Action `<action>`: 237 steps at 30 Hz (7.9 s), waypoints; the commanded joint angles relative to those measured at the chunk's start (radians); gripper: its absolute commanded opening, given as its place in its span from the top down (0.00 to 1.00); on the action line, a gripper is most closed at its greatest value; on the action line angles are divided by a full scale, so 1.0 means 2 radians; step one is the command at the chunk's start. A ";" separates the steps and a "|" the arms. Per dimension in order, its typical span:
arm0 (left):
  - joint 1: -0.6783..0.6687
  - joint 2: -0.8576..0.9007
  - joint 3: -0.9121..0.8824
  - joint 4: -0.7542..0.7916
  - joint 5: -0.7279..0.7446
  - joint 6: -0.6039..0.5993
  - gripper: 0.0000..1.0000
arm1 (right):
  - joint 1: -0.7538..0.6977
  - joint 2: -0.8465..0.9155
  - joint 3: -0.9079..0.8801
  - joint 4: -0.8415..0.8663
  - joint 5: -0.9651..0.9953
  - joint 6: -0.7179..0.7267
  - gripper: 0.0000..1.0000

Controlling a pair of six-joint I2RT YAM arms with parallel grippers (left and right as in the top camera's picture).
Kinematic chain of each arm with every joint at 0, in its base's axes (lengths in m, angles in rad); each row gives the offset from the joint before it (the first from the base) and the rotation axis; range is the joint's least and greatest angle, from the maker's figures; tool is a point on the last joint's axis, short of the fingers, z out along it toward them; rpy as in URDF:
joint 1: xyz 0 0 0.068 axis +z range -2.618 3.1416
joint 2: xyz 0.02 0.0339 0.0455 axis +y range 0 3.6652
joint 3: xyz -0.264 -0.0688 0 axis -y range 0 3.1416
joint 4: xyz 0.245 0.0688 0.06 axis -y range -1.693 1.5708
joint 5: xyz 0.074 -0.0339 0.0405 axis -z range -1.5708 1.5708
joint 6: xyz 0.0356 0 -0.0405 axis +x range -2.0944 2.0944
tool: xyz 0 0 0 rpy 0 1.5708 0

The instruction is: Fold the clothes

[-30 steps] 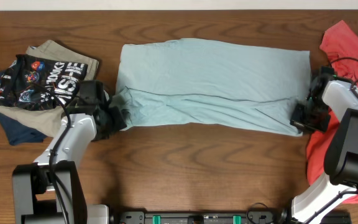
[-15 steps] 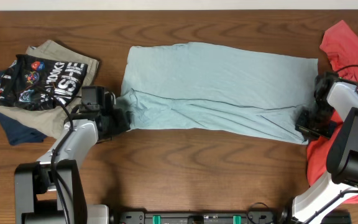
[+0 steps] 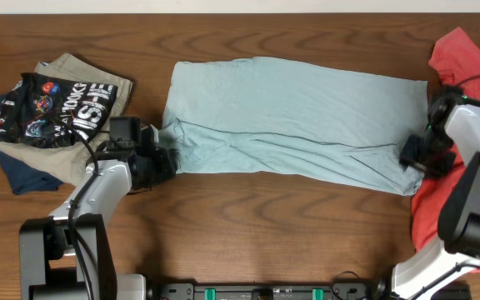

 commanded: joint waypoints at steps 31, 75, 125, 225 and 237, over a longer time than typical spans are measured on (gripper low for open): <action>0.002 0.001 -0.001 -0.022 -0.023 0.009 0.81 | -0.001 0.014 -0.028 0.167 -0.079 -0.083 0.66; 0.002 0.001 -0.001 -0.023 -0.023 0.009 0.81 | -0.007 0.015 -0.045 0.201 -0.068 -0.057 0.77; 0.002 0.001 -0.001 -0.034 -0.023 0.009 0.74 | -0.054 -0.010 0.022 0.131 -0.017 0.019 0.58; -0.052 -0.020 -0.002 -0.133 -0.037 -0.150 0.58 | 0.008 -0.055 -0.160 0.074 -0.066 -0.025 0.57; -0.052 -0.020 -0.002 -0.125 0.008 -0.150 0.75 | 0.008 -0.055 -0.160 0.074 -0.066 -0.025 0.57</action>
